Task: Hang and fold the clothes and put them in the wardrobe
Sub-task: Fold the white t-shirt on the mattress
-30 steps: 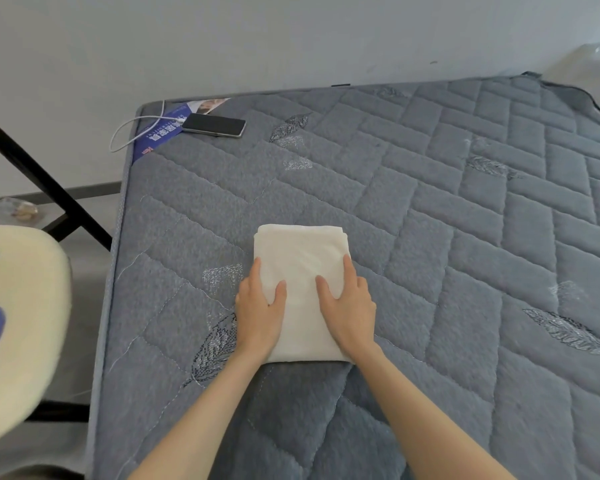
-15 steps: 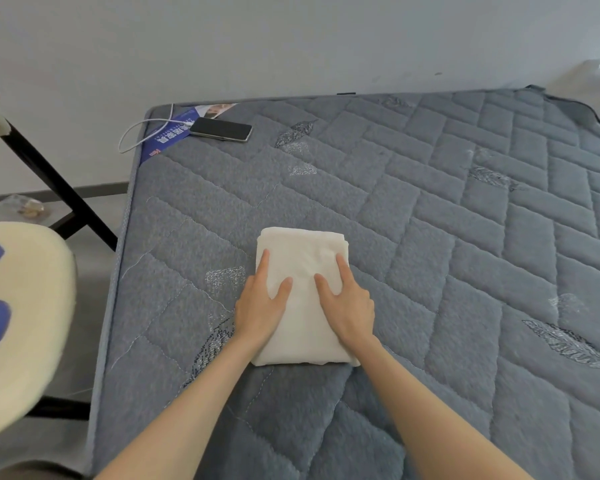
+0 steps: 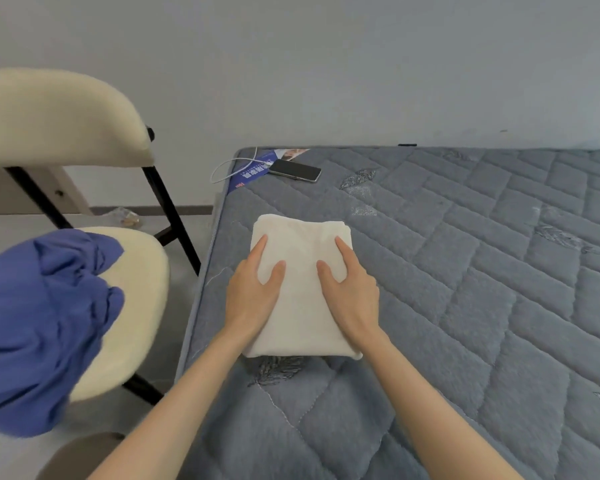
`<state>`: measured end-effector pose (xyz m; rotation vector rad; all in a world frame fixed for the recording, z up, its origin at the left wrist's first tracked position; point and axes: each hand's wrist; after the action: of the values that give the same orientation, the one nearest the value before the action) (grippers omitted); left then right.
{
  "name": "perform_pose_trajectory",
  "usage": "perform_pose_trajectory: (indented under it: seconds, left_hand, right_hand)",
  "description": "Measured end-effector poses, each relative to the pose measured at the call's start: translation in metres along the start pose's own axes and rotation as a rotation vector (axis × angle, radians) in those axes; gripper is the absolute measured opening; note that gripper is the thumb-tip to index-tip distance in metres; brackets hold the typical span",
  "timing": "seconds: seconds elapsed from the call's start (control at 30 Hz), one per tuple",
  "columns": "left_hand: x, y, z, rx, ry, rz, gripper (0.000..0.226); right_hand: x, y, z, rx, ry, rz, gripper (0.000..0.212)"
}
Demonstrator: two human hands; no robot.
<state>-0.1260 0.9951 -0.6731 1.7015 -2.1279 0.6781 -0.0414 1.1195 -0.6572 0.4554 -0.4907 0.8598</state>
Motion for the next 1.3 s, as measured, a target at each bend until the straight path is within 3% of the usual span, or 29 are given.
perform_pose_trajectory:
  seconds: [0.33,0.63,1.03,1.3]
  left_hand:
    - [0.177,-0.016,0.021,-0.024,-0.112,-0.339,0.053]
    - [0.345,-0.075,0.114,0.162,-0.182,-0.707,0.051]
    - [0.55,-0.126,0.255,0.38,-0.269,-0.931,0.048]
    - [0.695,-0.191,0.225,0.5,-0.252,-1.027,0.048]
  right_hand:
    - [-0.074,-0.014,0.151,0.342,0.143,0.156,0.049]
    - [-0.193,-0.092,0.287,0.641,0.261,0.4,0.047]
    - [-0.374,-0.213,0.451,0.738,0.253,0.698,0.046]
    - [-0.381,-0.269,0.604,0.789,0.256,0.868,0.049]
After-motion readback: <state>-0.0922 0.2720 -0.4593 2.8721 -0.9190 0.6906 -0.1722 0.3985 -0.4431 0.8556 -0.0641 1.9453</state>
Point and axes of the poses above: each hand's wrist, its own y-axis towards the middle knuckle, its own x-axis out of the back of the hand, z = x × y, and after that the axes turned 15 degrees about x, right-handed
